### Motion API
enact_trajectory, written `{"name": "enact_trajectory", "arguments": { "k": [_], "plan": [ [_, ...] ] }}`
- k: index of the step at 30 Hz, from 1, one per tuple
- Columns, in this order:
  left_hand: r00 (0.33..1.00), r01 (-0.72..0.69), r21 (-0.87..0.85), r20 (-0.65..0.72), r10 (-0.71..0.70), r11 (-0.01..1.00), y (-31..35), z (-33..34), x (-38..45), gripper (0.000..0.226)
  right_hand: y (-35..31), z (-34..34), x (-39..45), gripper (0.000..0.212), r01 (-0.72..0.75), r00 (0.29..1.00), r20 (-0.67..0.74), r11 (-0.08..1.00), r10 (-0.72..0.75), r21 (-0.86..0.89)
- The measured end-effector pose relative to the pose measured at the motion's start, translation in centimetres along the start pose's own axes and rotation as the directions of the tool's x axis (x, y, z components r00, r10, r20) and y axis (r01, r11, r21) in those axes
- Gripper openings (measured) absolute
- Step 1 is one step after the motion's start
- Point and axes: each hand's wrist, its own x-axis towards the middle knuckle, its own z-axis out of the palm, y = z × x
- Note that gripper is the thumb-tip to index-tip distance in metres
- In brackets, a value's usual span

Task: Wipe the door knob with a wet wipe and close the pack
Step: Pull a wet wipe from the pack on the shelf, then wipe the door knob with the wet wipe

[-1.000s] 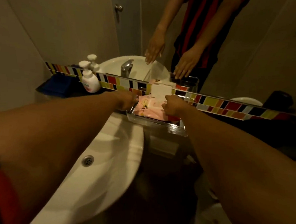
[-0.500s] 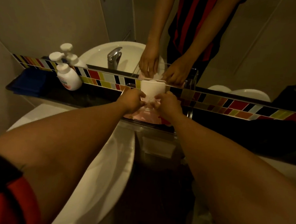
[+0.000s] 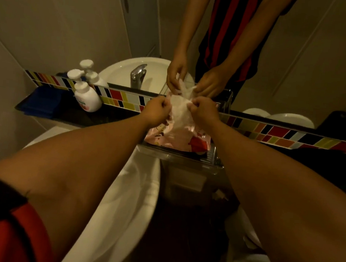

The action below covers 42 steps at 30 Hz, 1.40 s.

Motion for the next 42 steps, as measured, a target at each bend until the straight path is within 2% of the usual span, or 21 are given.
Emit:
{"name": "enact_trajectory", "arguments": {
  "k": [3,5,10,14,16,17,19,21,23,25,28,30,32,36,39,42],
  "plan": [
    [0.998,0.060,-0.184,0.004,-0.060,0.981,2.6,-1.9,-0.6,0.010,-2.8,-1.7,-0.3,0.020,-0.032,0.999,-0.034,0.985,0.038,0.170],
    [0.996,0.083,-0.229,-0.006,-0.086,0.970,3.7,-3.0,-0.9,0.011,-4.3,-2.6,-0.9,0.015,-0.082,0.997,0.018,0.939,0.080,0.335],
    [0.995,0.034,-0.376,-0.073,-0.066,0.926,5.7,-6.7,-4.0,0.011,-9.0,-2.8,-3.9,0.007,-0.143,0.987,0.128,0.873,0.094,0.466],
    [0.980,-0.016,-0.373,-0.191,-0.060,0.928,5.1,-11.3,-8.7,0.009,-13.3,-0.8,-7.0,0.004,-0.134,0.981,0.186,0.868,0.049,0.478],
    [0.974,-0.009,-0.364,-0.215,-0.075,0.931,4.0,-14.3,-11.8,0.018,-15.4,0.7,-8.8,0.004,-0.118,0.965,0.263,0.872,-0.013,0.475],
    [0.971,-0.009,-0.342,-0.226,-0.073,0.940,3.3,-16.0,-13.6,0.026,-16.5,1.7,-9.8,0.006,-0.112,0.953,0.302,0.882,-0.036,0.458],
    [0.964,-0.004,-0.243,-0.260,-0.061,0.970,1.8,-19.4,-17.7,0.035,-18.8,4.0,-11.9,0.024,-0.080,0.932,0.357,0.919,-0.070,0.387],
    [0.944,0.013,-0.174,-0.323,-0.069,0.985,0.0,-22.7,-22.3,0.029,-21.5,7.0,-14.6,0.026,-0.004,0.909,0.395,0.947,-0.130,0.320],
    [0.908,0.041,-0.124,-0.409,-0.089,0.991,-2.0,-25.9,-27.3,0.016,-24.3,10.5,-17.8,0.011,0.094,0.885,0.422,0.965,-0.194,0.246],
    [0.864,0.075,-0.094,-0.490,-0.112,0.993,-4.1,-29.1,-33.0,0.015,-27.2,14.1,-21.8,0.015,0.161,0.854,0.461,0.964,-0.243,0.210],
    [0.792,0.135,-0.115,-0.584,-0.177,0.984,-7.5,-33.5,-42.1,0.018,-31.3,19.5,-28.6,0.016,0.109,0.778,0.566,0.946,-0.273,0.306],
    [0.747,0.156,-0.165,-0.626,-0.226,0.974,-9.8,-35.9,-47.9,0.026,-33.5,23.0,-33.3,0.026,0.044,0.715,0.639,0.930,-0.284,0.364],
    [0.711,0.151,-0.245,-0.646,-0.278,0.958,-11.7,-37.7,-53.3,0.032,-35.4,26.0,-38.2,0.022,0.037,0.646,0.686,0.912,-0.334,0.409],
    [0.611,0.104,-0.450,-0.675,-0.414,0.887,-14.9,-40.2,-63.0,0.035,-38.2,31.0,-46.9,0.028,0.140,0.564,0.711,0.897,-0.420,0.419],
    [0.530,0.078,-0.512,-0.706,-0.470,0.856,-16.9,-41.0,-69.0,0.035,-39.4,33.7,-52.3,0.021,0.155,0.499,0.744,0.891,-0.444,0.427],
    [0.450,0.084,-0.560,-0.717,-0.533,0.824,-19.0,-40.8,-73.7,0.044,-40.1,35.8,-56.5,0.024,0.185,0.459,0.764,0.890,-0.453,0.416]
  ]
}}
